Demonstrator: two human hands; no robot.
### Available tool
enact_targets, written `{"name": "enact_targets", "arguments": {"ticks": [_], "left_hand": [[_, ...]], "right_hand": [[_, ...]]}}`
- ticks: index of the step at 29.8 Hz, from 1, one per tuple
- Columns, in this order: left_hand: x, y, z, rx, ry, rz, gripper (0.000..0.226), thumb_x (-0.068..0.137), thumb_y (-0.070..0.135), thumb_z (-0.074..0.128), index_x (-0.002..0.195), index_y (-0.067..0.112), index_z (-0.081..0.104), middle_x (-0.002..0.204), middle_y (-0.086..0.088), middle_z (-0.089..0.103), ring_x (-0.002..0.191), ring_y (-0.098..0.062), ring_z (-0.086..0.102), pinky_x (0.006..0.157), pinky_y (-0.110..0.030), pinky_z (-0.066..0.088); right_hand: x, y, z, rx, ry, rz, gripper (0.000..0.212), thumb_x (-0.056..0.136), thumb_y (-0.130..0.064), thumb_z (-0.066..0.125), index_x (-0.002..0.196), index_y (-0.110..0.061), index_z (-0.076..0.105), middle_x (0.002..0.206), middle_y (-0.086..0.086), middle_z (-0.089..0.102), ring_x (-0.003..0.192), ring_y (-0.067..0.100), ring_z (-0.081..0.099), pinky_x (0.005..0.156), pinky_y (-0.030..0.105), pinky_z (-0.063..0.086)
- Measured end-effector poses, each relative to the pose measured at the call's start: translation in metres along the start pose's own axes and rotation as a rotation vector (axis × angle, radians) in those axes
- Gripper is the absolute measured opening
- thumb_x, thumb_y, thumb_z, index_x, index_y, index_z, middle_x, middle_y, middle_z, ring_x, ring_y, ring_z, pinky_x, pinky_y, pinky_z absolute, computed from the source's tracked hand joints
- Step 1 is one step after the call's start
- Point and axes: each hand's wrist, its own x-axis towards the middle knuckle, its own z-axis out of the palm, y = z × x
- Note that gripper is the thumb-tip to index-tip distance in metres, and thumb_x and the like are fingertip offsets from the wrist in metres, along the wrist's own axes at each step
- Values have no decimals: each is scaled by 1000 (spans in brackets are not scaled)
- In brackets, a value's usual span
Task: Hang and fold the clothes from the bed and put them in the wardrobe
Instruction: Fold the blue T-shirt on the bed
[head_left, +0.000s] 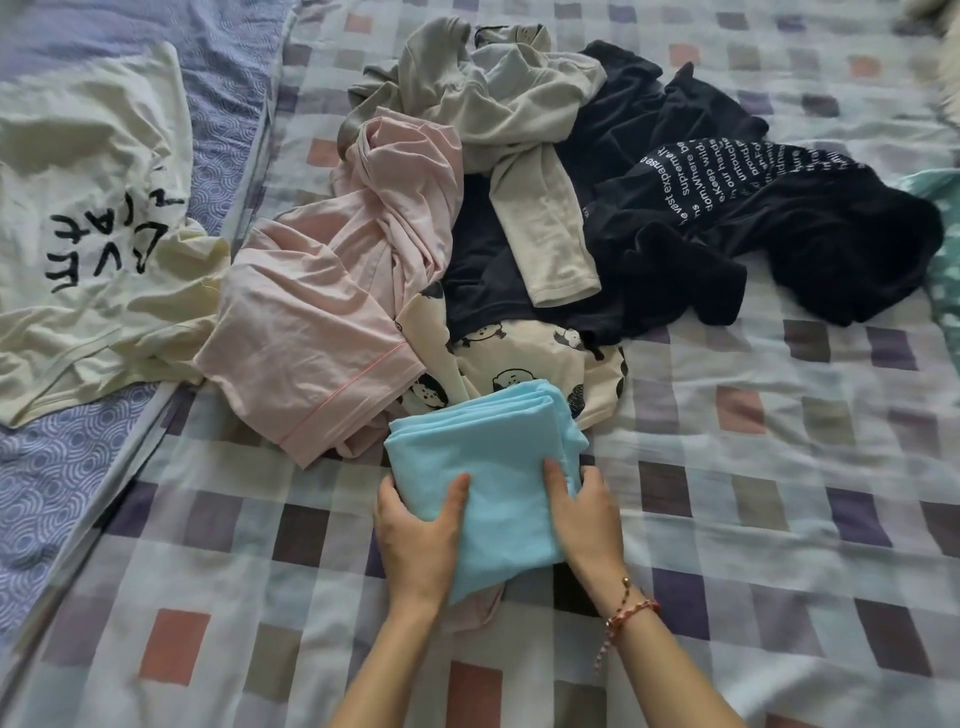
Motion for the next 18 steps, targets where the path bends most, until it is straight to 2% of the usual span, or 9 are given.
{"name": "enact_targets", "arguments": {"ticks": [3, 5, 6, 9, 11, 13, 15, 16, 18], "left_hand": [[-4, 19, -10, -223, -117, -213, 61, 61, 45, 83, 104, 8, 61, 100, -6, 67, 91, -23, 65, 77, -36, 54], [-14, 39, -15, -429, -397, -403, 58, 56, 34, 87, 103, 8, 64, 96, -9, 72, 87, -25, 70, 74, -35, 56], [-18, 46, -17, -448, -521, -417, 63, 52, 29, 88, 107, 8, 65, 98, -10, 72, 89, -26, 69, 77, -36, 56], [-33, 72, -20, -474, -781, -328, 76, 40, 19, 80, 114, 7, 64, 104, -16, 70, 92, -31, 68, 74, -39, 57], [-44, 95, -14, -523, -953, -344, 67, 38, 13, 76, 105, 6, 68, 101, -21, 69, 83, -31, 69, 62, -35, 57], [-49, 119, -8, -515, -1094, -319, 56, 39, 13, 75, 95, 8, 73, 99, -21, 70, 79, -29, 70, 59, -32, 57], [-55, 142, 20, -442, -1203, -276, 48, 44, 13, 74, 92, 11, 74, 97, -17, 71, 79, -26, 70, 64, -32, 58], [-59, 150, 37, -378, -1219, -247, 44, 49, 13, 74, 93, 11, 73, 96, -15, 72, 81, -25, 70, 68, -33, 58], [-75, 161, 81, -271, -1205, -195, 38, 64, 18, 75, 100, 12, 68, 98, -9, 72, 86, -23, 70, 78, -36, 57]], "right_hand": [[-4, 0, -16, -28, -74, 24, 46, 84, -60, 52, 83, -15, 52, 89, 2, 59, 83, 19, 57, 66, 30, 42], [-9, 1, -26, 36, -81, 61, 46, 83, -59, 54, 78, -13, 58, 88, 5, 64, 82, 20, 60, 68, 31, 45], [-12, 0, -30, 107, -92, 85, 48, 82, -61, 55, 79, -13, 62, 88, 5, 67, 82, 20, 62, 70, 32, 48], [-31, -10, -64, 361, -102, 112, 57, 70, -70, 61, 91, -17, 68, 85, -3, 72, 87, 17, 68, 74, 30, 54], [-43, -6, -96, 650, -81, 136, 65, 60, -66, 73, 99, -15, 64, 89, 0, 74, 86, 18, 70, 68, 28, 56], [-50, 1, -129, 844, -176, 175, 75, 54, -54, 81, 110, -9, 58, 101, 10, 72, 91, 27, 69, 69, 34, 57], [-53, 12, -173, 933, -226, 160, 59, 71, -37, 79, 118, -8, 57, 108, 14, 69, 98, 33, 67, 72, 37, 58], [-52, 16, -190, 919, -173, 143, 47, 77, -29, 74, 116, -9, 59, 107, 14, 70, 96, 32, 68, 70, 35, 58], [-41, 34, -221, 818, 109, 111, 32, 79, -23, 68, 109, -11, 62, 100, 12, 72, 89, 26, 69, 68, 31, 58]]}}
